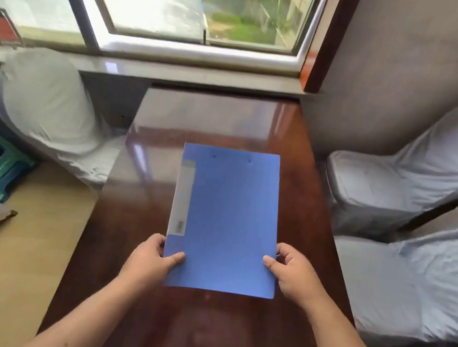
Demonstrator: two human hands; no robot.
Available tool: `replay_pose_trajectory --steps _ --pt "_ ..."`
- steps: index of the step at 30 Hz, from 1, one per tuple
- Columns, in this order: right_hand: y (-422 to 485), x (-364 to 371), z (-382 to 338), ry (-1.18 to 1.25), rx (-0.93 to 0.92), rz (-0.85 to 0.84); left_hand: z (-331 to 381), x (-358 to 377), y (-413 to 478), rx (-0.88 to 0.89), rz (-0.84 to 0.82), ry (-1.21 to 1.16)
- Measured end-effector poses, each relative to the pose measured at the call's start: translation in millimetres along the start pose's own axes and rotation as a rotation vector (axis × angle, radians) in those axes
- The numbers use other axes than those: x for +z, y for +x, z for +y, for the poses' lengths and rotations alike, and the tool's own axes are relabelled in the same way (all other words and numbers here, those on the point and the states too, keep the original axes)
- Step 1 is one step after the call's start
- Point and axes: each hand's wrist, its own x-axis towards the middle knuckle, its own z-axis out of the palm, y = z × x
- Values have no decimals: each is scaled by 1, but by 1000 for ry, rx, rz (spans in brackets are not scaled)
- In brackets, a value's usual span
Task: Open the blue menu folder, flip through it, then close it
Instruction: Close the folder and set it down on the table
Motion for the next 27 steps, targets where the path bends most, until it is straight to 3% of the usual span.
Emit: replay_pose_trajectory --steps 5,9,18,24,27 --pt "-36 32 113 -287 281 -73 -97 73 -36 -194 -216 197" --pt "-56 49 163 -414 371 -116 -132 102 -59 -258 -297 320" --pt "-66 58 170 -976 277 -44 -130 117 -65 -99 -400 829" --pt "-75 93 164 -953 175 -221 -116 134 -65 -2 -442 877" --pt "-78 84 176 -917 232 -164 -102 153 -65 98 -447 868"
